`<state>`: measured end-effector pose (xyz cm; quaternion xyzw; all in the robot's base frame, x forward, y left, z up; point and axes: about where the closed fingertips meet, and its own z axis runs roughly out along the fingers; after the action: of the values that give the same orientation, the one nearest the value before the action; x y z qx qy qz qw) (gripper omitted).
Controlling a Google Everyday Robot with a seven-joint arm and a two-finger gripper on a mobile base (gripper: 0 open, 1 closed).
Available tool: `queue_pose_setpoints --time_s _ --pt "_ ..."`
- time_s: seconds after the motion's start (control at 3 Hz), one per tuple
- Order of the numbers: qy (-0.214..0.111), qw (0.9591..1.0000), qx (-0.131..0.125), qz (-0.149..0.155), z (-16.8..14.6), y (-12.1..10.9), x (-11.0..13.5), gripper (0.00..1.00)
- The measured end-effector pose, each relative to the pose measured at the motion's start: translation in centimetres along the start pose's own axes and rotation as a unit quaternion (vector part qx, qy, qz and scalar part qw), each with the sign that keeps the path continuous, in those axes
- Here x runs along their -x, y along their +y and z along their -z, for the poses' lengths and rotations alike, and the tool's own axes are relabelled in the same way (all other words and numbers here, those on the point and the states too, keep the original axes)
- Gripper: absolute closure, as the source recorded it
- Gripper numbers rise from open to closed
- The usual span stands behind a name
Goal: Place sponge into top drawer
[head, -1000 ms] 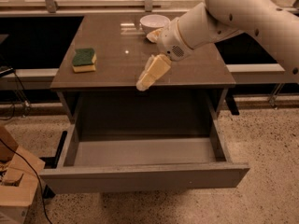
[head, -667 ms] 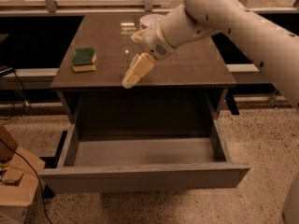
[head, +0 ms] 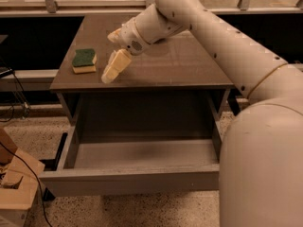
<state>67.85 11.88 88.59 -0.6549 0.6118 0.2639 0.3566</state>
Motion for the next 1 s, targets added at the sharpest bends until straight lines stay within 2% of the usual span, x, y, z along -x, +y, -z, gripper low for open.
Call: queue_pose_setpoints --time_s 0.33,1.0 --pt "-0.012 0.9997 0.02 0.009 -2.5 -1.3 1.6 0.0" --pt "-0.007 0.9997 0.023 0.008 -3.5 -1.4 1.5 0.0"
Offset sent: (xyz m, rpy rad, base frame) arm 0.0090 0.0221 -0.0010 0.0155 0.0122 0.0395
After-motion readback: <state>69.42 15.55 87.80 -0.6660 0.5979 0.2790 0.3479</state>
